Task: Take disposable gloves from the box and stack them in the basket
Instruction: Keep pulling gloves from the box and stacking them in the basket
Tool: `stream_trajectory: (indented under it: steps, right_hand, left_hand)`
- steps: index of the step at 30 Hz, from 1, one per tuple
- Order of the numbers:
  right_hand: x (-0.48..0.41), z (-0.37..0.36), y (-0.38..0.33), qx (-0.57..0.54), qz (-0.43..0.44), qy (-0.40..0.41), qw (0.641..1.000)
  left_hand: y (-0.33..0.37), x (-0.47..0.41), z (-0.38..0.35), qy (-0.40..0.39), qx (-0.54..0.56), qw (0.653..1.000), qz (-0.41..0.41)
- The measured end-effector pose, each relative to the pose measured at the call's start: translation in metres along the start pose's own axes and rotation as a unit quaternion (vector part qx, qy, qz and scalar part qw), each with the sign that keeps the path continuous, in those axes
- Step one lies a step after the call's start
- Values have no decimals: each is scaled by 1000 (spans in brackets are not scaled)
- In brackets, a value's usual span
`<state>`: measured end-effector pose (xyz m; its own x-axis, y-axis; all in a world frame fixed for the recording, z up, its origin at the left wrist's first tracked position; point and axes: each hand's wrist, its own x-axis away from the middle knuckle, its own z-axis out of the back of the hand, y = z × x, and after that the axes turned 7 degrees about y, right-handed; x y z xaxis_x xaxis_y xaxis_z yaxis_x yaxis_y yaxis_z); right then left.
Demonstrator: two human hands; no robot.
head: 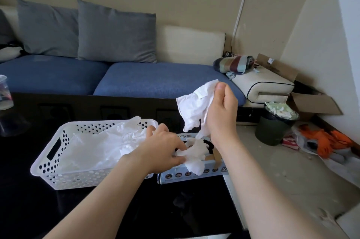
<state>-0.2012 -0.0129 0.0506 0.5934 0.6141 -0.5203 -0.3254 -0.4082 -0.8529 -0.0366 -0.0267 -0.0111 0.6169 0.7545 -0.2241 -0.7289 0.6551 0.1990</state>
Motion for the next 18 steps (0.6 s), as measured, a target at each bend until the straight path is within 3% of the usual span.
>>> stream_trajectory:
  steps: [4,6,7,9,11,15,18]
  right_hand:
    - [1,-1,-3,-17,-29,-3,999]
    - [1,-3,-5,-28,-50,-27,998]
    - [3,-4,-6,-26,-59,-39,997]
    - [7,-10,-6,-18,-74,-60,995]
    - [12,-17,-6,-19,-98,-78,992]
    - [17,-32,-7,-38,-220,-93,970]
    - [20,-36,-14,-49,-368,-136,918]
  left_hand:
    - [4,-5,12,59,68,993,76]
    - [5,-7,26,114,166,968,152]
    - [4,-7,32,141,268,934,189]
    - [0,-4,41,163,487,825,235]
    - [-6,-2,47,146,600,743,259]
    - [-19,4,49,192,585,743,262]
    - [-31,8,55,254,569,733,274]
